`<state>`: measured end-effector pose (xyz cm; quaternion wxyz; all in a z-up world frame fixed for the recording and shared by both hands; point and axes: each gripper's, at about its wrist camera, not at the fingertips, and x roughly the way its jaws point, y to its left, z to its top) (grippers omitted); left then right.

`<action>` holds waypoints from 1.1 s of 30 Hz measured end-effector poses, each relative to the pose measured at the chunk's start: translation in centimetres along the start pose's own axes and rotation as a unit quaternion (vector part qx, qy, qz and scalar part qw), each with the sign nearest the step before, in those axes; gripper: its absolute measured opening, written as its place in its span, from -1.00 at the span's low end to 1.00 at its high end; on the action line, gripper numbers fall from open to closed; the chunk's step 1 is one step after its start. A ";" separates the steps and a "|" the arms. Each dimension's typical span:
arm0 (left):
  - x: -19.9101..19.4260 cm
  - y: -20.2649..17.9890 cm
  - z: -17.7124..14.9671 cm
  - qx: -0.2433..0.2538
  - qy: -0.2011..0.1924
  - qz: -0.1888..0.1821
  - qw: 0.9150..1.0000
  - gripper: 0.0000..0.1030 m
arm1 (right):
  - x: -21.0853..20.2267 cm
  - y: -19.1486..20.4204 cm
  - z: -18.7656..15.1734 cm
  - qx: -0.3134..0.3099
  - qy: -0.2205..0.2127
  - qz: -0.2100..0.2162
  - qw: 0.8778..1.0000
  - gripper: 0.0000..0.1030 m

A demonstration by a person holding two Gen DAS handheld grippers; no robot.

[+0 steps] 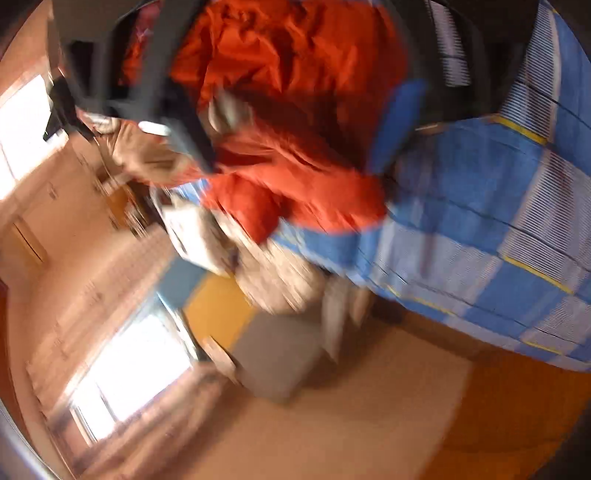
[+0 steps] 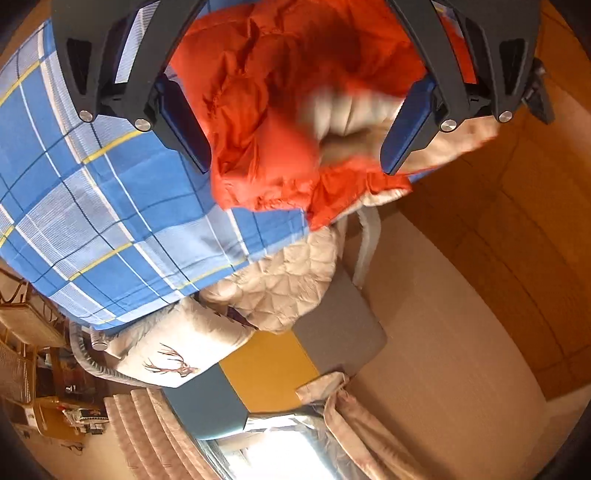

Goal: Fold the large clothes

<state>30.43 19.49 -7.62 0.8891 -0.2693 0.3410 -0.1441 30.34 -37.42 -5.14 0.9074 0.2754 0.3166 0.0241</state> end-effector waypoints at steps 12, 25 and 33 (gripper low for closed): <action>1.3 7.1 -6.5 -0.047 0.076 -0.017 0.996 0.49 | 2.6 -7.9 -8.6 0.066 0.072 -0.059 0.993 0.72; -0.6 5.4 -10.1 -0.008 0.083 -0.045 0.995 -0.90 | 1.5 -5.2 -9.3 0.022 0.085 -0.048 0.995 -0.66; -7.0 5.2 -13.5 -0.004 0.076 -0.047 0.996 -0.91 | -3.5 -4.3 -12.2 -0.015 0.097 -0.037 0.994 -0.67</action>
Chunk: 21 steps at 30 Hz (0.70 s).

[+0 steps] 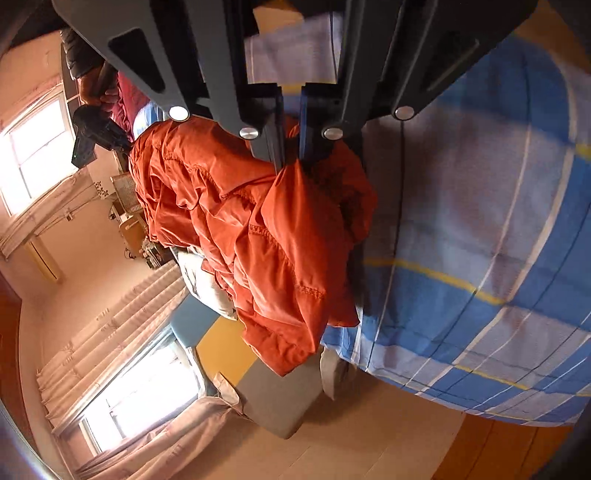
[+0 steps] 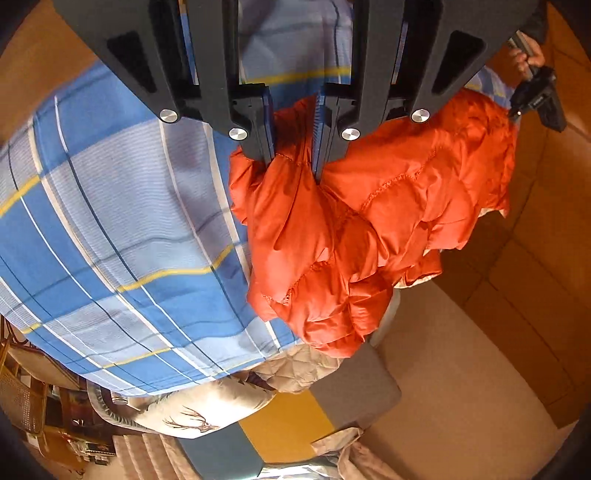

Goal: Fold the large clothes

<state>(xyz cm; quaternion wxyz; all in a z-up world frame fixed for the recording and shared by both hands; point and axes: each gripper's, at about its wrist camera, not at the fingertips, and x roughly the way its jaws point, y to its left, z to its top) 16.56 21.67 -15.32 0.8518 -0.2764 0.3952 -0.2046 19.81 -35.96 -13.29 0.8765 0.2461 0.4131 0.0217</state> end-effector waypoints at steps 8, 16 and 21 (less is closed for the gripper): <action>-3.7 -1.6 -4.7 0.035 0.004 0.057 0.998 -0.25 | -2.5 -1.4 -4.8 -0.003 0.022 -0.011 1.000 -0.64; -4.4 -3.9 -1.9 0.102 -0.037 0.137 0.985 0.31 | -2.4 -0.8 -4.2 -0.030 0.011 -0.055 0.998 -0.13; -3.6 -4.5 -0.1 0.119 -0.047 0.154 0.980 0.31 | -3.2 -0.1 -2.8 -0.045 -0.018 -0.074 0.996 0.02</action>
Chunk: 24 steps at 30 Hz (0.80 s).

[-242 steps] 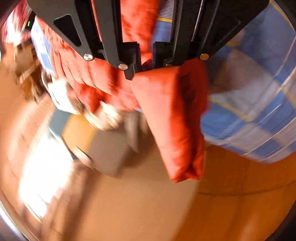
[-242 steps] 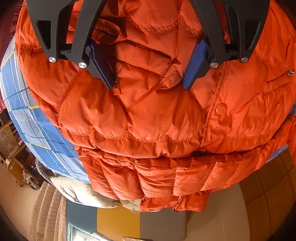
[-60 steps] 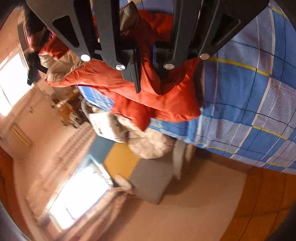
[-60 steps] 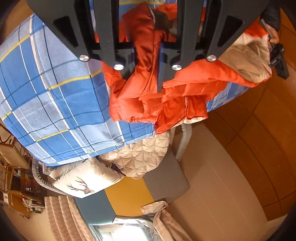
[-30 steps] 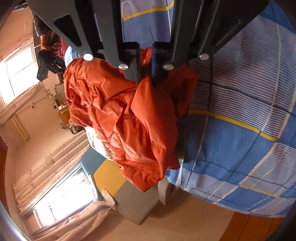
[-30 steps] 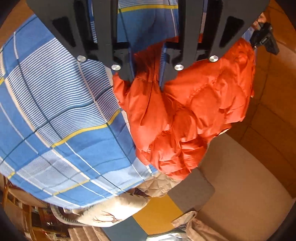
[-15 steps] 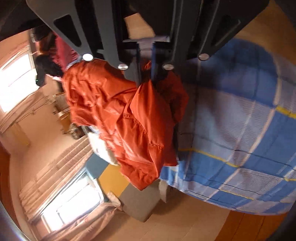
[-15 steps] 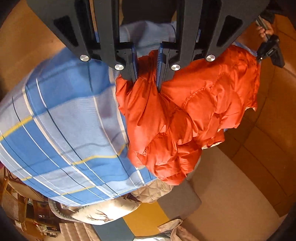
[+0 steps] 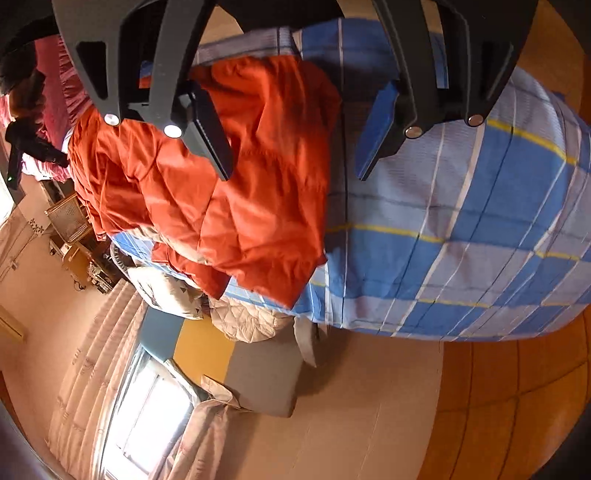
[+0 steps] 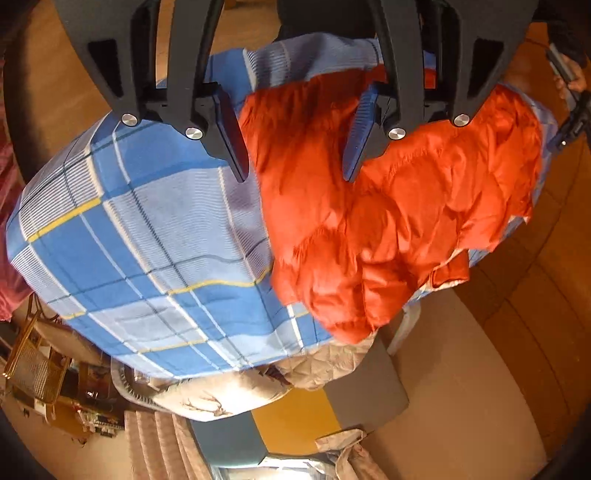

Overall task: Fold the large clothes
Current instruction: 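Grasp the jacket hem again with both grippers and lift it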

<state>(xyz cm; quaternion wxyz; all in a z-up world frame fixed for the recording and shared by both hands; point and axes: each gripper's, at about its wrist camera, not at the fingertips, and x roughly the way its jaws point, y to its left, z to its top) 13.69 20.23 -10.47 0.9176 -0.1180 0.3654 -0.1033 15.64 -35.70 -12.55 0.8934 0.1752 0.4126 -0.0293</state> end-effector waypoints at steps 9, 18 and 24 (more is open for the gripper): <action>4.0 -0.4 2.8 -0.004 0.026 -0.021 0.999 0.32 | 3.2 3.4 5.2 -0.061 -0.014 -0.015 0.998 0.30; 7.0 -1.7 4.1 0.016 0.037 -0.034 0.999 -0.61 | 8.5 7.7 8.1 -0.138 0.008 -0.041 0.989 -0.90; 4.2 -1.9 4.5 0.019 -0.009 -0.035 0.999 -0.90 | 6.4 9.3 8.1 -0.187 -0.034 -0.091 0.978 -1.00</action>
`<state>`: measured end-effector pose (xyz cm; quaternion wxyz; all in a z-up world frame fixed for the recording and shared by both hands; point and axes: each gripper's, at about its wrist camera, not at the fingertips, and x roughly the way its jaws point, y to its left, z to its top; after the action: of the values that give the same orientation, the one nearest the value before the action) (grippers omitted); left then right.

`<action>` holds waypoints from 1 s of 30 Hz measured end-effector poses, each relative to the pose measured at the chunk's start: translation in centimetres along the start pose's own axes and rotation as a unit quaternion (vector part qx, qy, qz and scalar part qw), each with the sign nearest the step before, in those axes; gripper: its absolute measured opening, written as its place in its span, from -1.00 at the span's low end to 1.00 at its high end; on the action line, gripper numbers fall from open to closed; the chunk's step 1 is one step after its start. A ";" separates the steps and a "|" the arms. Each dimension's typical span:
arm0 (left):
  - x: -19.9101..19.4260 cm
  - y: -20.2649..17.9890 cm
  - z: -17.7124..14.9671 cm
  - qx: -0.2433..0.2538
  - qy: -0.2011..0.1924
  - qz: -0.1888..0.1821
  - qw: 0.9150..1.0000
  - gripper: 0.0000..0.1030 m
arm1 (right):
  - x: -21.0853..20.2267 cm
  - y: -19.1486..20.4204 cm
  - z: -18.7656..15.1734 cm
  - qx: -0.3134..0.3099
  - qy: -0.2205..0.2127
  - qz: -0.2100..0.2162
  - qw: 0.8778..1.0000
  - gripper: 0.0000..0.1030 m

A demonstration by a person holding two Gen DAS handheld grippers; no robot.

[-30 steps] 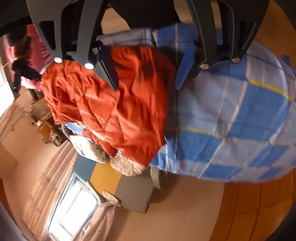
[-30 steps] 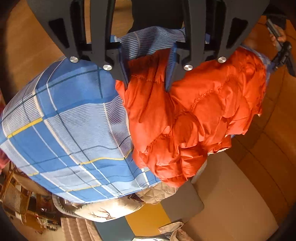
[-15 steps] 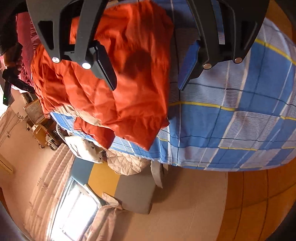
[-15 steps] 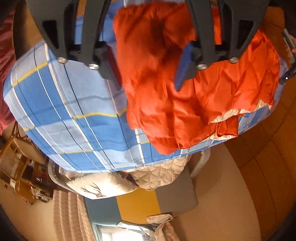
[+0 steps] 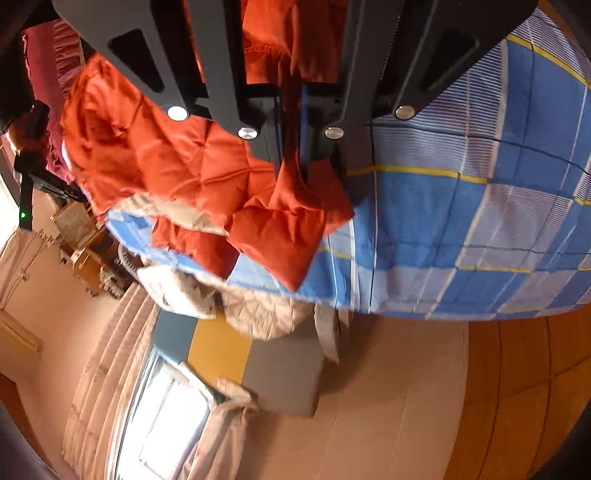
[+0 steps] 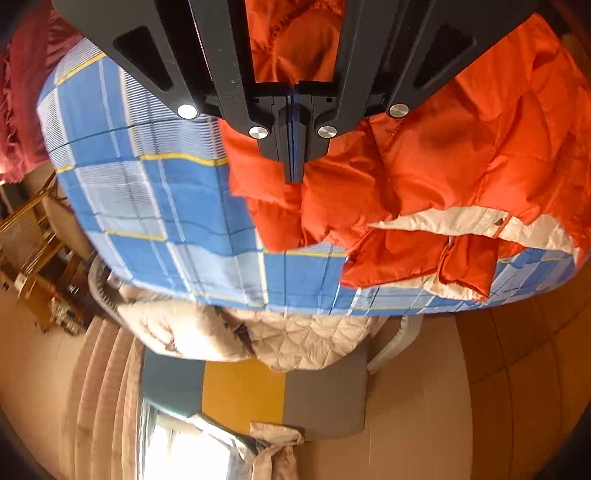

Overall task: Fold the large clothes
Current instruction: 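Grasp the jacket hem again with both grippers and lift it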

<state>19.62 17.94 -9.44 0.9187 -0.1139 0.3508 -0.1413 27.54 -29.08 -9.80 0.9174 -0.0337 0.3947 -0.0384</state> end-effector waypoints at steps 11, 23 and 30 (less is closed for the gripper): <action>-0.3 0.1 1.2 -0.007 -0.014 -0.007 1.000 -0.91 | -0.9 -3.5 1.8 0.070 -0.014 0.034 0.997 0.03; -1.6 -0.4 0.9 -0.005 -0.022 -0.003 1.000 -0.92 | 2.5 -2.1 0.5 0.075 0.023 0.048 0.996 -0.94; -1.6 0.1 3.5 -0.025 -0.045 -0.006 0.999 -0.94 | -1.5 -3.9 3.5 0.107 -0.057 0.027 0.992 -0.98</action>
<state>20.91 18.96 -5.96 0.9294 -0.1454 0.3124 -0.1325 28.85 -32.71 -5.98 0.9375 0.0729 0.3360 -0.0540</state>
